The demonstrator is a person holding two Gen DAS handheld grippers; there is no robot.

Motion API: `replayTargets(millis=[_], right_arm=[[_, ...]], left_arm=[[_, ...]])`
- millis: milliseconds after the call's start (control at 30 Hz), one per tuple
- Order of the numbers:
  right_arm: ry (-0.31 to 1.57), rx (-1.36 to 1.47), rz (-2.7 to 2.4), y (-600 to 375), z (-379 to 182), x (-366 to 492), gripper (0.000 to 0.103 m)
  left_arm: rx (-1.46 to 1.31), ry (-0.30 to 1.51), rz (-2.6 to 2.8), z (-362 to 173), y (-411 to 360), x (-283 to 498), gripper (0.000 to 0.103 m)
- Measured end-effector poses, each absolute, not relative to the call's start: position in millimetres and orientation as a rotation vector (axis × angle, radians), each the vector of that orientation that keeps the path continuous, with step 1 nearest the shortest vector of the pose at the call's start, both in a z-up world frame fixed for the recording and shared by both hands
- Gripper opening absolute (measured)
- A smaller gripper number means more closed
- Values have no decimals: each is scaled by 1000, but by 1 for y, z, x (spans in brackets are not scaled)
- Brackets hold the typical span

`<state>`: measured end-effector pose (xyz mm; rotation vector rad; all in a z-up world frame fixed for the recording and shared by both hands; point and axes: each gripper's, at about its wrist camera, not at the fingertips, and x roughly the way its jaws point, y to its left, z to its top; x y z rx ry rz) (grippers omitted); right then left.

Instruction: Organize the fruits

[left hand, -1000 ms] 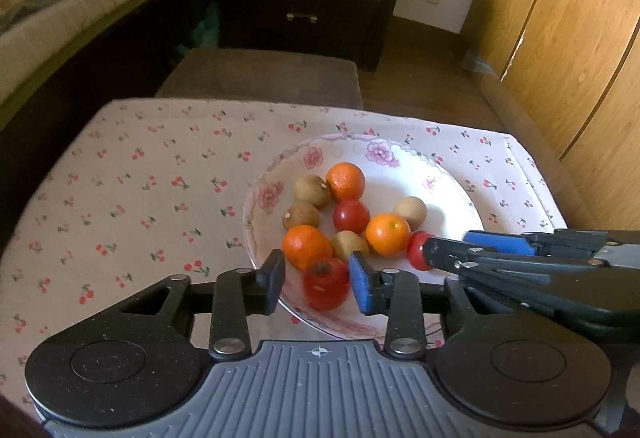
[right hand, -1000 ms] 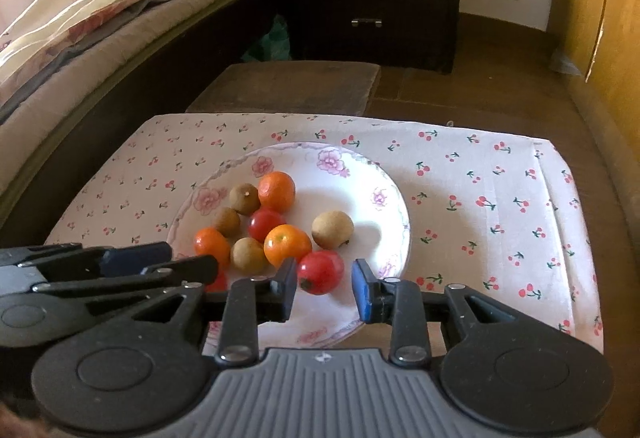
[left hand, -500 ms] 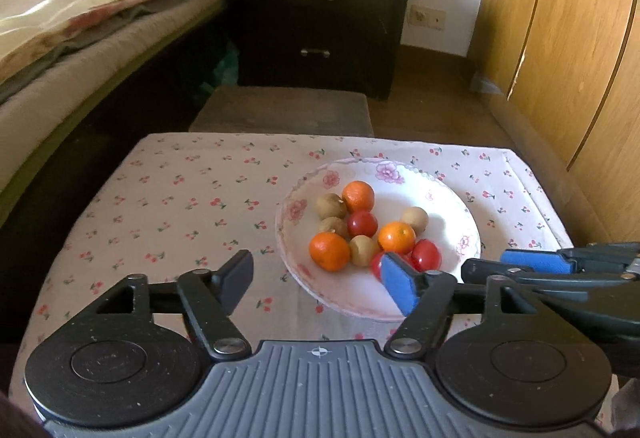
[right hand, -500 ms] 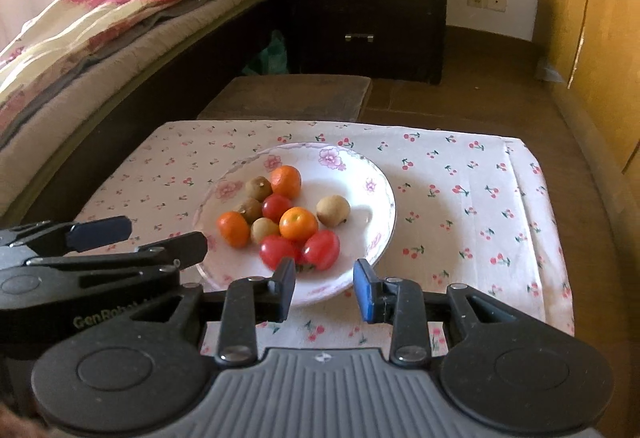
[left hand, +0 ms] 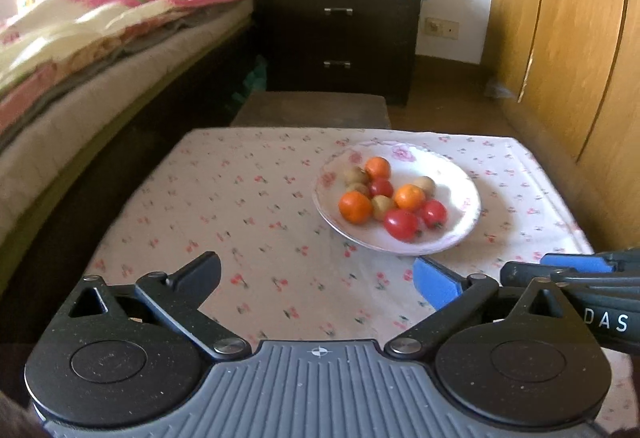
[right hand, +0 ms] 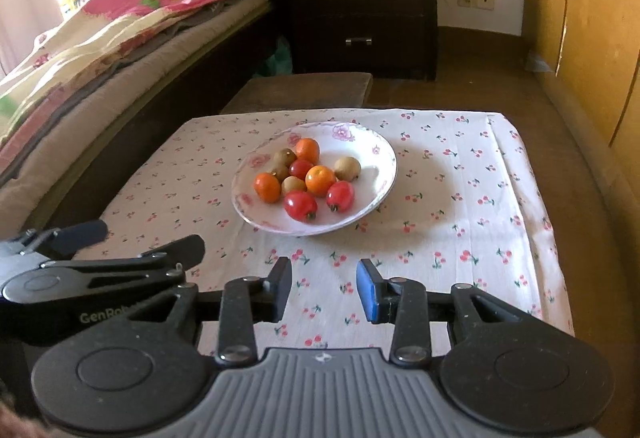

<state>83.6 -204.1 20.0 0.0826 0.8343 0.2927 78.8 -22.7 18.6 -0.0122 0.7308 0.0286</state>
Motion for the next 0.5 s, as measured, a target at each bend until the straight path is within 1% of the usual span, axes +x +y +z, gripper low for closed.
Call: replayTargets(millis=[367,467,500], right_arm=[[822,104,296,-209,25,54,37],[821,107,301,-208,25,50,39],[821,107,303,-208,25,49,41]], left_arm=[[-10,685,-5,23,-25,49,103],[-7,681,-1,23,-24,45,103],[-6,679,2,23,-24,44,103]])
